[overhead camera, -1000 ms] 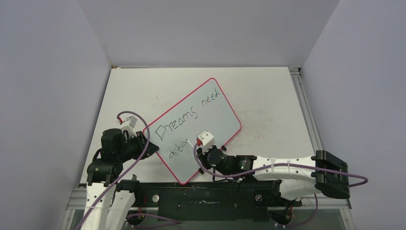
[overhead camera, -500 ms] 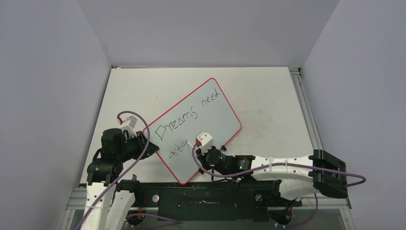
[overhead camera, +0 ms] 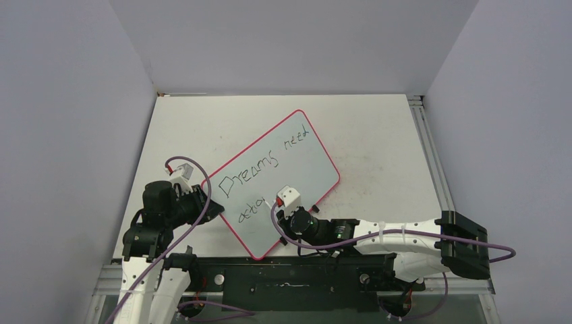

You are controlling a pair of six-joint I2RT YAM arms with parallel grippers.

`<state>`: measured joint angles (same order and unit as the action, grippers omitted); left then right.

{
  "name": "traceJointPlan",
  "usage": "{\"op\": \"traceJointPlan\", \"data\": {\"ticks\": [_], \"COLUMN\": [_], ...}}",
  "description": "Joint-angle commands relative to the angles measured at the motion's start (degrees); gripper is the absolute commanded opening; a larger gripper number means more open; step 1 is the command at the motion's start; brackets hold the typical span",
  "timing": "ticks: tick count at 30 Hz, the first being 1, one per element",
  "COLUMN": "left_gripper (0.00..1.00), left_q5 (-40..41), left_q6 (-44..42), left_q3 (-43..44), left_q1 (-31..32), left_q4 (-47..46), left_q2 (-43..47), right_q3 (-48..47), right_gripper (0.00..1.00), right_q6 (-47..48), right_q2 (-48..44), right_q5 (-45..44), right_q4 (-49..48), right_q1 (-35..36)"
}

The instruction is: Write a sentence on the whiteboard

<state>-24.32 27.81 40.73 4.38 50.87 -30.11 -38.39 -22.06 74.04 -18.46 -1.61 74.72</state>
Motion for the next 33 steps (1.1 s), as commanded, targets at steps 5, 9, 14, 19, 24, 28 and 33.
{"op": "traceJointPlan", "data": {"ticks": [5,9,14,19,24,28,33], "left_gripper": [0.21,0.21,0.21,0.21,0.21,0.21,0.21], "left_q5": [-0.3,-0.3,-0.3,-0.3,-0.3,-0.2,-0.2], "left_q6": [-0.9,-0.9,-0.9,-1.0,-0.9,-0.9,-0.9], "left_q3": [0.1,0.1,0.1,0.1,0.1,0.1,0.1], "left_q1": [-0.3,-0.3,-0.3,-0.3,-0.3,-0.3,-0.3], "left_q4": [-1.0,-1.0,-0.9,-1.0,-0.9,-0.9,-0.8], "left_q2": [0.0,0.0,0.0,0.0,0.0,-0.1,-0.1], "right_q3": [0.3,-0.2,0.2,0.1,-1.4,-2.5,-3.4], "right_gripper": [0.05,0.05,0.05,0.05,0.05,0.05,0.05], "right_q6": [-1.5,-1.5,-2.1,-2.1,-1.2,-0.9,-0.8], "right_q2": [-0.6,-0.7,-1.2,-1.3,0.1,1.6,2.5], "right_q5": [1.0,1.1,1.2,0.4,0.0,-0.1,0.3], "right_q4": [1.3,2.2,3.9,3.9,3.5,3.6,3.7], "right_q1": [1.0,1.3,1.6,1.7,1.6,1.1,0.1]}}
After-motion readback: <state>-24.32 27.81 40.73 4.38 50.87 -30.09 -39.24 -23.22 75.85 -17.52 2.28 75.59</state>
